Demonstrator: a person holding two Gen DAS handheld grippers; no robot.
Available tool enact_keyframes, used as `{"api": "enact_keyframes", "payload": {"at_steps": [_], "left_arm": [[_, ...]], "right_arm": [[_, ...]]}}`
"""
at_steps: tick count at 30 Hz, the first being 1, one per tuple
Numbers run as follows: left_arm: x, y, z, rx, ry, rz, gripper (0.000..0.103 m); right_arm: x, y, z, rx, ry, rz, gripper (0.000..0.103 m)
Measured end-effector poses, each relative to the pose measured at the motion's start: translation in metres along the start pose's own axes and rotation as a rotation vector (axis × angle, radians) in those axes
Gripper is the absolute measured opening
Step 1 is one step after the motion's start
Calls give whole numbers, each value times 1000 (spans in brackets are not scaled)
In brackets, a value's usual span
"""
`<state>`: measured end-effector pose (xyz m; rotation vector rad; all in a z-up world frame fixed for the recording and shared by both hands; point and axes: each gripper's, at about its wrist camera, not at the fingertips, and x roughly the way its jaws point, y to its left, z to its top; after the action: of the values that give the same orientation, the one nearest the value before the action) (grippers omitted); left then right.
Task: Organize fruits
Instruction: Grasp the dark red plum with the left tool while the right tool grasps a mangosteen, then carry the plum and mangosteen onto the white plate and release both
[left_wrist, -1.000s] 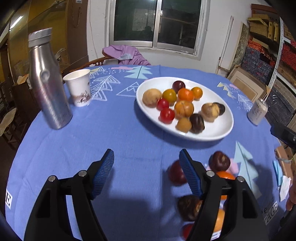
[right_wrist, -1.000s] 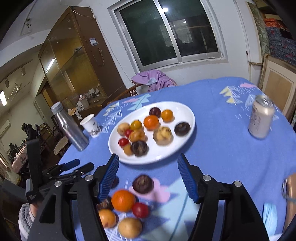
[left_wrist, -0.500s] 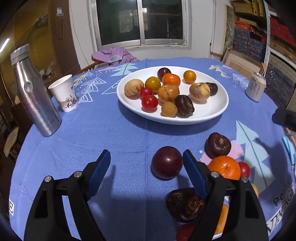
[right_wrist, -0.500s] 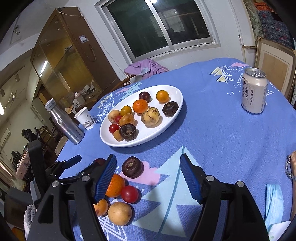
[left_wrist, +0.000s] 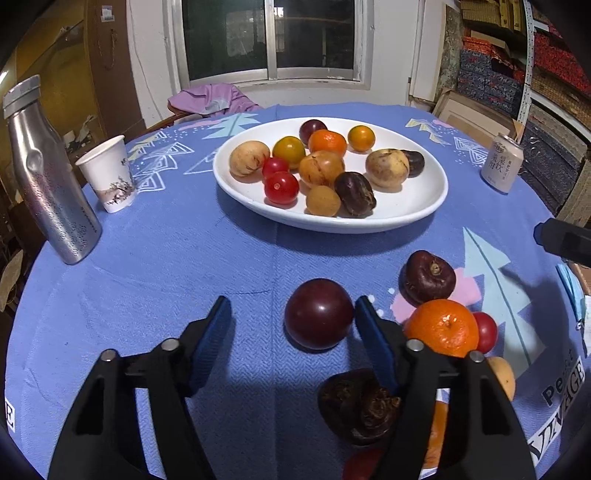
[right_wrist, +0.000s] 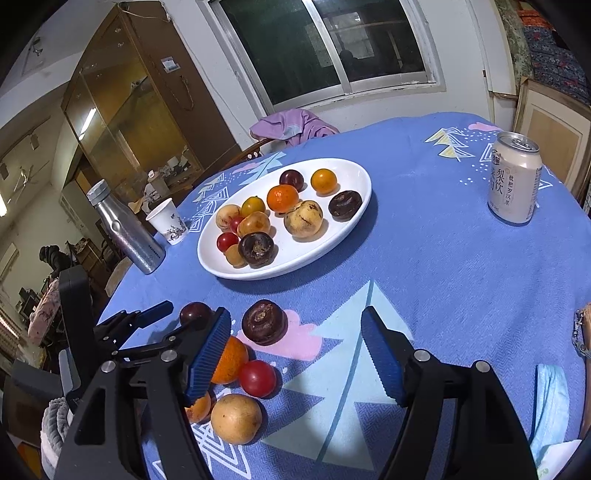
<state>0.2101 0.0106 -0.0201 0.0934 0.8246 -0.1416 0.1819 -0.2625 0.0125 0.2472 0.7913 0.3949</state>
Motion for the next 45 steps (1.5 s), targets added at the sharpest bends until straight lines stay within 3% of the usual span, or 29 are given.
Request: {"api": "enact_keyframes", "payload": {"at_steps": [10,20,25,33,37,45], "left_arm": [[5,-2,-1,-1,22,-77,38],[-12,21,4,-72,-20,3,37],[-15,30,7,-94,-20,-11,37],[-20,27,8,-87,-26,-32,37],[-20,27,8,-89,-24,-38,37],[-18,25,7,-83,-17,-39,37]], "right_arm": [[7,-1,-2,-6,24,-16,74],[23,9,-1,-32,61,-6,74],[44,25,5,-66,112,-15,74],[79,33,10,-49,217,8,50],[92,37,6,-61,252,-9,49],[95,40,5,-101,238,-29,44]]}}
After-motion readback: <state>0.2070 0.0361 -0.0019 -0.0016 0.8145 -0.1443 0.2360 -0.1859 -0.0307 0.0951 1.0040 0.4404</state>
